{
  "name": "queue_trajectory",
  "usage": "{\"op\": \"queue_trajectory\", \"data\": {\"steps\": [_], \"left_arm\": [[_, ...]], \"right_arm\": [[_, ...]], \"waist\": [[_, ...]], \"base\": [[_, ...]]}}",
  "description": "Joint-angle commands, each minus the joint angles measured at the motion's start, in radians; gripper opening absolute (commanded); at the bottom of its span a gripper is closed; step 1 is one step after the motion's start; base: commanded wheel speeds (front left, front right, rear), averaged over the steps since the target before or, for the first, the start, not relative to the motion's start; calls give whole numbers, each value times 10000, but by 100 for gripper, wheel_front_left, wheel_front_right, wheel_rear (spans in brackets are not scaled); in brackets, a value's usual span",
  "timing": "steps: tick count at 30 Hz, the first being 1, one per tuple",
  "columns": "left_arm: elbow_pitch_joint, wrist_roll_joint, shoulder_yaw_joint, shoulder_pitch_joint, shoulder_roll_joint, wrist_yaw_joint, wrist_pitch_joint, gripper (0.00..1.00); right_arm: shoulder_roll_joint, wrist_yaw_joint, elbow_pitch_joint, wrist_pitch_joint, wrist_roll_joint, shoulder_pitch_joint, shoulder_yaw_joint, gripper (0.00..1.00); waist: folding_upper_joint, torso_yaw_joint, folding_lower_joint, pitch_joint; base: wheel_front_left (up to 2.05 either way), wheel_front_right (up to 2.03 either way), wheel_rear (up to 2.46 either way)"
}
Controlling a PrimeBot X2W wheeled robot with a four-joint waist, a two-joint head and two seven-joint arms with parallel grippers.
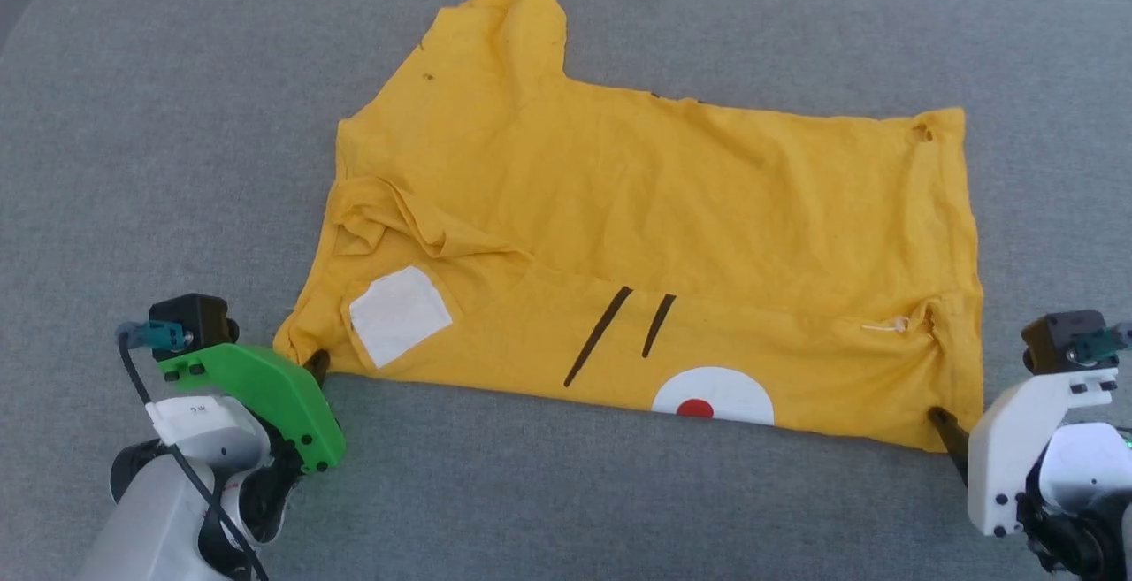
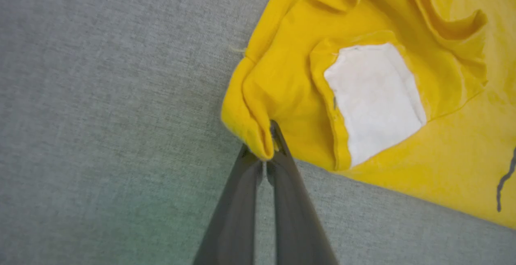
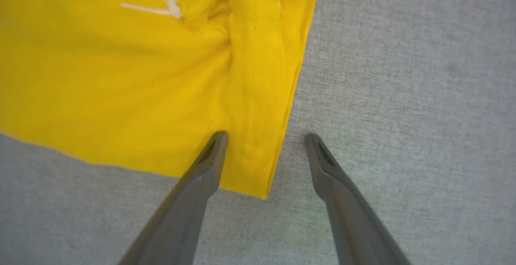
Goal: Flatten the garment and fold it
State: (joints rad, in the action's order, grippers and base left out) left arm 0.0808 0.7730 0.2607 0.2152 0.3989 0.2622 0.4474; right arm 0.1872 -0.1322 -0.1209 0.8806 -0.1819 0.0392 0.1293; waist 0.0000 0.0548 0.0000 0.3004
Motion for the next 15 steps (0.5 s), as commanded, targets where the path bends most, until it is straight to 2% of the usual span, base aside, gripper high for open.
{"op": "queue_trajectory", "data": {"steps": [1, 7, 8, 9, 10, 15], "left_arm": [[-19, -58, -3, -59, 1, 65, -25, 0], [51, -31, 47, 12, -82, 46, -82, 0], [75, -28, 54, 22, -91, 37, -95, 0], [94, -16, 55, 27, -103, 30, -105, 0], [116, -4, 53, 37, -114, 18, -127, 0], [133, 116, -82, 38, -169, -44, -341, 0]], "right_arm": [[44, 15, 180, -104, 103, 193, -124, 100], [227, 15, 894, -94, 42, 319, -676, 100], [273, 15, 964, -15, -32, 322, -749, 49], [279, 15, 976, 0, -111, 342, -758, 22], [331, 15, 971, 40, -192, 362, -802, 0], [581, 15, 623, -28, -712, 517, -743, 0]], "waist": [[0, 128, 0, 198], [0, 237, 0, 356], [0, 246, 0, 356], [0, 248, 0, 351], [0, 249, 0, 337], [0, 172, 0, 15]], "base": [[0, 0, 0], [0, 0, 0], [0, 0, 0], [0, 0, 0], [0, 0, 0], [0, 0, 0]]}}
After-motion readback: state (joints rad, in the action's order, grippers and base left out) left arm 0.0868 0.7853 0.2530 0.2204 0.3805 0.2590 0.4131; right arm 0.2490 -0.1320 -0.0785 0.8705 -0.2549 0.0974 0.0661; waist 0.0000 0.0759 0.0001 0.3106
